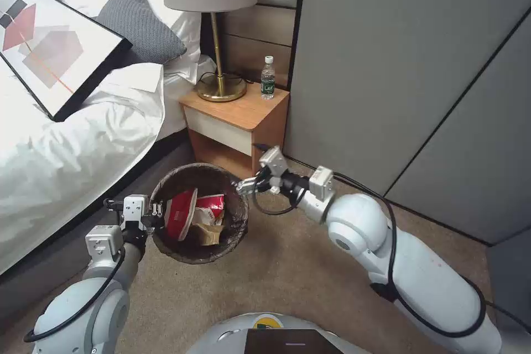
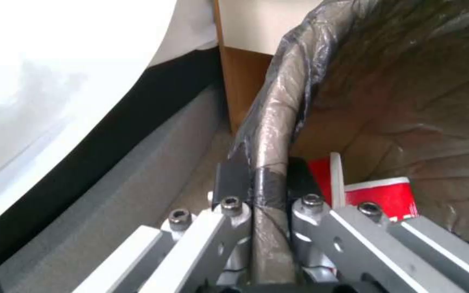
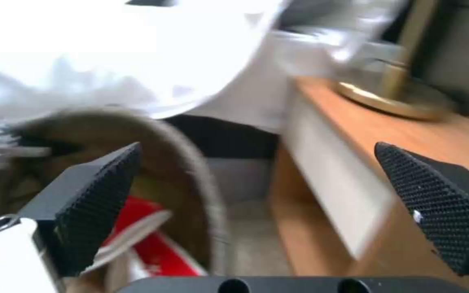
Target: Pick up the trash bin, then pick up the garbage from the floor and place it into the trash bin.
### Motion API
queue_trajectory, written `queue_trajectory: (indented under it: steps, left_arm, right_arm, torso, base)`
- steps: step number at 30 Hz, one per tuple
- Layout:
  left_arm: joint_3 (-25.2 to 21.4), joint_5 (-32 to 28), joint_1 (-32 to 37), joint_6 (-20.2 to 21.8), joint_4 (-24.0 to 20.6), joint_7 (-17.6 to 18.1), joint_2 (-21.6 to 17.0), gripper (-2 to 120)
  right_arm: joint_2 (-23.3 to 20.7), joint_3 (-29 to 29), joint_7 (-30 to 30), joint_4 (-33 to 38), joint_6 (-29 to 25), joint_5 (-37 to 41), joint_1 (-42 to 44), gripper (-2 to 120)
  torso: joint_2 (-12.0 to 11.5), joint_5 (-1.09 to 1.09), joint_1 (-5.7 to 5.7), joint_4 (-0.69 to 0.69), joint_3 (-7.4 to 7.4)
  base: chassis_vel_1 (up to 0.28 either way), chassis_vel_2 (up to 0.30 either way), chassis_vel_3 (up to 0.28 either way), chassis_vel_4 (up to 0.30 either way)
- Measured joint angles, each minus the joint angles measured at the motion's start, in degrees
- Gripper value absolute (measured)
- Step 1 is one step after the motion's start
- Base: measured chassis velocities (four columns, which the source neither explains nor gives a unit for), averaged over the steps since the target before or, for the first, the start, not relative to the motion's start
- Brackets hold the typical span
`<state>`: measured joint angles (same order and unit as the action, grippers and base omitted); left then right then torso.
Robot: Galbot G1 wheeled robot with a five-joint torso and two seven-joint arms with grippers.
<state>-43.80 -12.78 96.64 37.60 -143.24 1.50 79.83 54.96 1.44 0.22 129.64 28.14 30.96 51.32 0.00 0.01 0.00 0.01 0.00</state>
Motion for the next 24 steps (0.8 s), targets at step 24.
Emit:
queue_trajectory:
  steps: [24]
  left_arm:
    - [-1.04, 0.24, -0.24, -0.32, 0.26, -3.07, -0.31, 3]
  right_arm:
    - [23.43, -31.55, 1.84, 1.81, -19.66, -24.03, 38.1, 100]
  torso:
    - [0.0, -0.02, 0.0, 0.0, 0.0]
  base:
    - [0.0, 0.0, 0.0, 0.0]
